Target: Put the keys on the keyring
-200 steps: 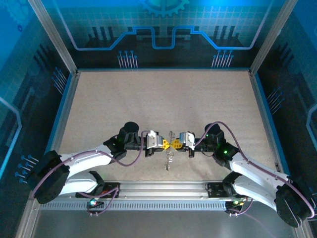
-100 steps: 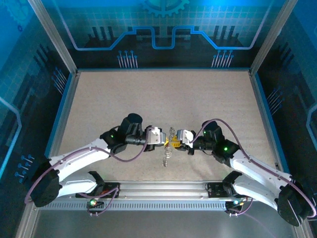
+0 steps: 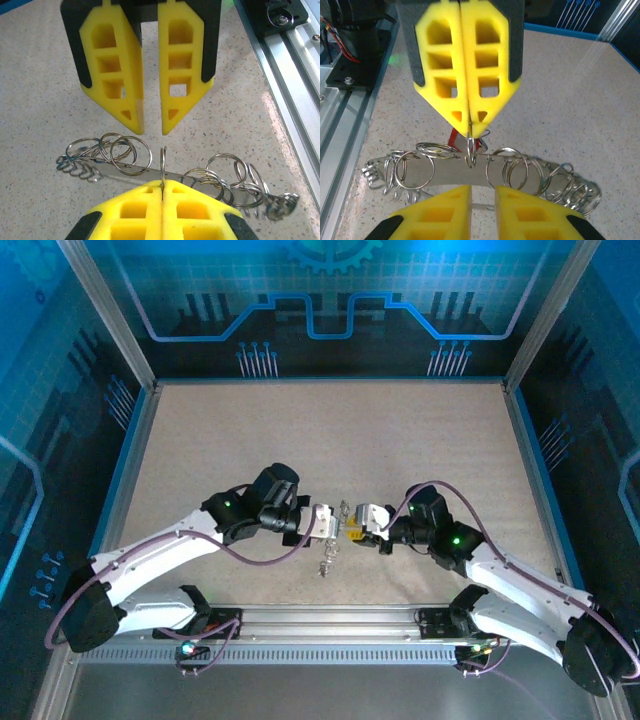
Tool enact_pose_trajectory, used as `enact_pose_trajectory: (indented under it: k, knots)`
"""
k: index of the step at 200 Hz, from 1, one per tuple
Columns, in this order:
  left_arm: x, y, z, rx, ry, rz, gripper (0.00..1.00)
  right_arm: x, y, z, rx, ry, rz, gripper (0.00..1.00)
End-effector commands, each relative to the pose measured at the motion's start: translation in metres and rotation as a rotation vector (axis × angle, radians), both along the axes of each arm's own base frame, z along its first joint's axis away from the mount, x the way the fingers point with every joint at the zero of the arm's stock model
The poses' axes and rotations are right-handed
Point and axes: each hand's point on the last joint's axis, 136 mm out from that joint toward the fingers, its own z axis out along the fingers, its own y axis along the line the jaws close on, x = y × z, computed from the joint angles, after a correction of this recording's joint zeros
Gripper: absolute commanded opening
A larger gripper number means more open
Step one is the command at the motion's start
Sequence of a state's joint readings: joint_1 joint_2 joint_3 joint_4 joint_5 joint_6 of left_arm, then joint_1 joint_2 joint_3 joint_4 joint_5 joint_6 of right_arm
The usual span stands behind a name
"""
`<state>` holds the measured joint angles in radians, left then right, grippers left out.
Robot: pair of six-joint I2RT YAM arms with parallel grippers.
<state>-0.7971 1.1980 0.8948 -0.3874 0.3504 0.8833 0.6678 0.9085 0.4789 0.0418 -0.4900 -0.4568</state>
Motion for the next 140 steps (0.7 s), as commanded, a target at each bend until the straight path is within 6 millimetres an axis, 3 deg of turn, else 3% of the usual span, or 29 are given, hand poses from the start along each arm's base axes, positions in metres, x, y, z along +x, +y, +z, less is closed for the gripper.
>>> enact_pose_trajectory:
  k: [1,75,140]
  knots:
    - [-0.001,-0.005,0.013,-0.008,-0.035,-0.037,0.00,-0.013,0.007,0.010,0.065,-0.034,0.074,0.20]
    - [-0.007,-0.013,0.022,-0.058,-0.025,-0.074,0.00,-0.019,0.013,0.009,0.075,-0.026,0.111,0.20]
    - [-0.009,-0.019,0.029,-0.103,-0.015,-0.087,0.00,-0.013,0.014,0.004,0.072,-0.017,0.079,0.18]
